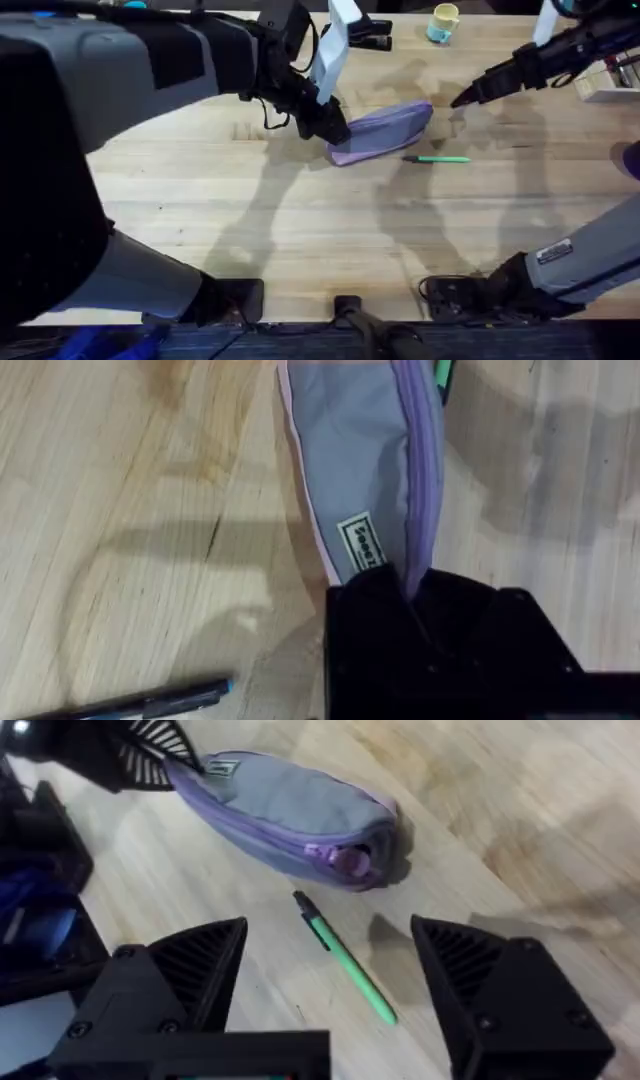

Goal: Unzip the bag, pick up the pens from the table one at a time and place them inside, then zip the bag closed.

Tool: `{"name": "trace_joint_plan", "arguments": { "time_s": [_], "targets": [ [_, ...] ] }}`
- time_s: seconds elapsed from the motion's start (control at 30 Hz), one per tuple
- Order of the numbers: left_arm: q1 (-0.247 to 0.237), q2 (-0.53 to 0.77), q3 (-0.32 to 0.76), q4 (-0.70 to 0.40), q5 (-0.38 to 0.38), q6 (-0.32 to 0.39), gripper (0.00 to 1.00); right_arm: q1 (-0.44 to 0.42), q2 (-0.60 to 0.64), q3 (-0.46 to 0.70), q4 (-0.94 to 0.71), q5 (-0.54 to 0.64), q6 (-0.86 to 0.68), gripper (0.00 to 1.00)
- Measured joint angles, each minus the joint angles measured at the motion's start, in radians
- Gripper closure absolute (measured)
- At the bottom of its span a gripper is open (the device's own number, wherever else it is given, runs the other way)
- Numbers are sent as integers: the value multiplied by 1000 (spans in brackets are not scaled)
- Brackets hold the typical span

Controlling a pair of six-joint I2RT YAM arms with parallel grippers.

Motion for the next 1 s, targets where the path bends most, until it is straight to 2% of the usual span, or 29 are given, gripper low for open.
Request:
{"name": "trace_joint_plan", "arguments": {
  "time_s": [0.3, 0.67, 1.0],
  "targets": [
    [0, 0, 0, 0, 0, 0, 958, 2, 76, 0, 58, 0, 138, 4],
    [0, 0, 0, 0, 0, 0, 958, 2, 189, 0, 74, -167, 161, 5],
    [0, 0, 0, 0, 0, 0, 958, 6, 256, 0, 74, -236, 161, 5]
  ]
}}
